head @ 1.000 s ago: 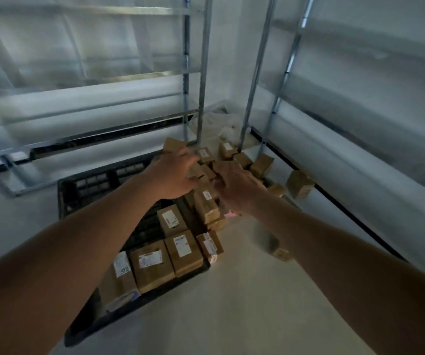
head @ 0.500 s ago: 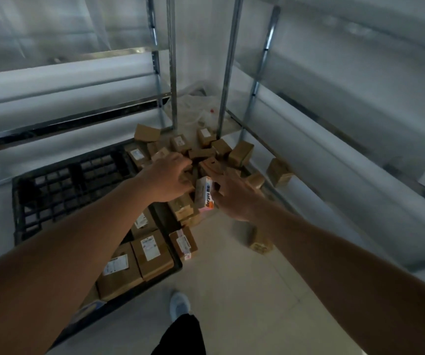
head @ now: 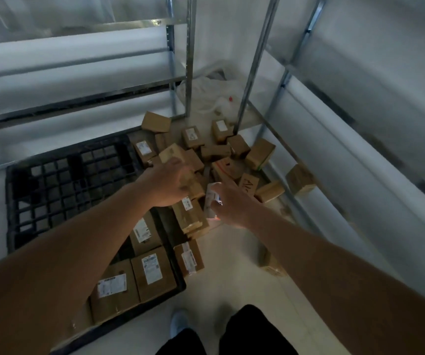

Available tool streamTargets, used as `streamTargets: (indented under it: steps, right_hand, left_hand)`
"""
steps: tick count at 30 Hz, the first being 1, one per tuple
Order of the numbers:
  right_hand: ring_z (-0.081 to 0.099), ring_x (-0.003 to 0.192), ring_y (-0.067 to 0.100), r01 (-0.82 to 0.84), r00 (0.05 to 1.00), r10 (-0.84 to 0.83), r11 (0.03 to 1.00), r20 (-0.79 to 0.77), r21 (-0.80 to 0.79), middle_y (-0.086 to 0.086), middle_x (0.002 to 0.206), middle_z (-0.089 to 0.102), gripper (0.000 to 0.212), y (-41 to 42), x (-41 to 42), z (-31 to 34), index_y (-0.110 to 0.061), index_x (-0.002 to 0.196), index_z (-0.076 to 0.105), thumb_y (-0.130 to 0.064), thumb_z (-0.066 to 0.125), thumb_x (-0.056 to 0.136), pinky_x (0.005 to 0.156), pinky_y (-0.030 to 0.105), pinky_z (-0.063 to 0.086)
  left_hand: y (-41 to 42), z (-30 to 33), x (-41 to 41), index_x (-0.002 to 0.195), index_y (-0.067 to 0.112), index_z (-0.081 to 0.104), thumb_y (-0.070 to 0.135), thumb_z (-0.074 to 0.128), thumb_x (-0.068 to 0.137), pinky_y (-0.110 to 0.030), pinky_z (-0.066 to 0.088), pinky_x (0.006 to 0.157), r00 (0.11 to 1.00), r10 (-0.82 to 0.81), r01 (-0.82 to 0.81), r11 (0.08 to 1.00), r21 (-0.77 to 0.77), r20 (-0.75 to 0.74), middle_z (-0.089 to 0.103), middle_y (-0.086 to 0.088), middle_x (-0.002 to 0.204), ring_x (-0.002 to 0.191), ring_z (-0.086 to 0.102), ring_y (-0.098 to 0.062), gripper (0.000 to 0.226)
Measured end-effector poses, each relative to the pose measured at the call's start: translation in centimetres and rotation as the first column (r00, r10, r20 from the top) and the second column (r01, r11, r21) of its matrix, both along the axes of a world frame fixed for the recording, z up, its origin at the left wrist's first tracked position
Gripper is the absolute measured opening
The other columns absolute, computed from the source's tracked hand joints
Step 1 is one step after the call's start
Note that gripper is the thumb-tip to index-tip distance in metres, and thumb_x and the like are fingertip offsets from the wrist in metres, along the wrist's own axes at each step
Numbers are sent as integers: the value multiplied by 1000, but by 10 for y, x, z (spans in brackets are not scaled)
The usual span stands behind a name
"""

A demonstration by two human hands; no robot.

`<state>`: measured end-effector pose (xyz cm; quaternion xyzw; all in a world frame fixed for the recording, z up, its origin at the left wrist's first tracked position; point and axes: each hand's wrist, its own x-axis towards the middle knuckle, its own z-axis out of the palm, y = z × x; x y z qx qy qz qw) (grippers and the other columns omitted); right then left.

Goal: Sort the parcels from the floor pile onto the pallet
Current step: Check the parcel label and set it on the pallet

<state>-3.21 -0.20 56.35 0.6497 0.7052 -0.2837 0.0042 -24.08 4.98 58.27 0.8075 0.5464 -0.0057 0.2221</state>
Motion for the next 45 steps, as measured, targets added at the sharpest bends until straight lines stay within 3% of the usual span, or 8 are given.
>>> streamTargets:
  steps: [6,13,22,29,33,37,40,45]
  right_hand:
    - [52,133,32,-176,983,182,978,38,-114,8,150,46,44,102,7,-59,-20,149,49,-30,51,107,104,49,50]
    - [51,133,25,-228,974,215,932,-76,-280,3,146,51,38,227,26,-193,-28,146,47,-30,48,108,101,38,47]
    - [51,133,26,-256,966,196,825,-171,-504,-2,147,50,47,305,27,-381,-39,141,44,-37,47,94,91,36,42]
    - [47,136,30,-228,974,179,772,-142,-593,5,148,44,51,309,34,-508,-34,148,43,-21,52,100,100,41,42]
    - [52,123,23,-226,974,154,751,-168,-621,1,131,47,50,299,38,-543,-35,148,45,-26,50,99,95,37,43]
    - [49,118,18,-215,975,132,738,-177,-639,-3,124,46,50,293,40,-561,-33,152,44,-29,50,102,98,37,43]
    - [47,117,17,-192,981,121,736,-153,-649,2,133,46,53,294,39,-565,-30,156,40,-22,51,104,101,36,42]
    - [51,104,17,-109,987,18,800,-159,-590,-1,123,41,40,298,20,-552,-28,145,46,-23,48,106,90,36,43]
  left_hand:
    - [74,-60,3,155,33,36,44,66,93,-51,50,103,988,125,-133,988,-77,-96,37,-1,156,135,48,-30,70]
    - [159,-191,28,157,33,30,46,66,93,-50,45,106,923,346,-372,913,-167,-169,26,-4,164,143,40,-33,75]
    - [222,-398,53,153,38,27,45,77,85,-57,43,108,768,587,-640,694,-330,-256,15,-10,164,146,32,-41,85]
    - [210,-533,67,154,53,-3,73,76,74,-66,31,114,601,723,-784,450,-428,-341,-3,-17,168,152,13,-52,114]
    - [197,-576,70,148,62,-21,77,78,68,-68,34,110,516,790,-806,316,-501,-331,0,-24,167,149,19,-56,129]
    - [192,-599,75,147,58,-32,74,81,67,-64,46,98,504,820,-806,332,-491,-271,21,-23,152,129,41,-54,139]
    - [188,-605,73,150,54,-30,73,77,71,-59,46,98,478,854,-805,333,-490,-205,25,-18,151,127,42,-49,134]
    - [182,-590,42,153,60,-15,47,81,77,-42,42,96,284,959,-775,232,-588,4,25,-15,145,107,44,-28,123]
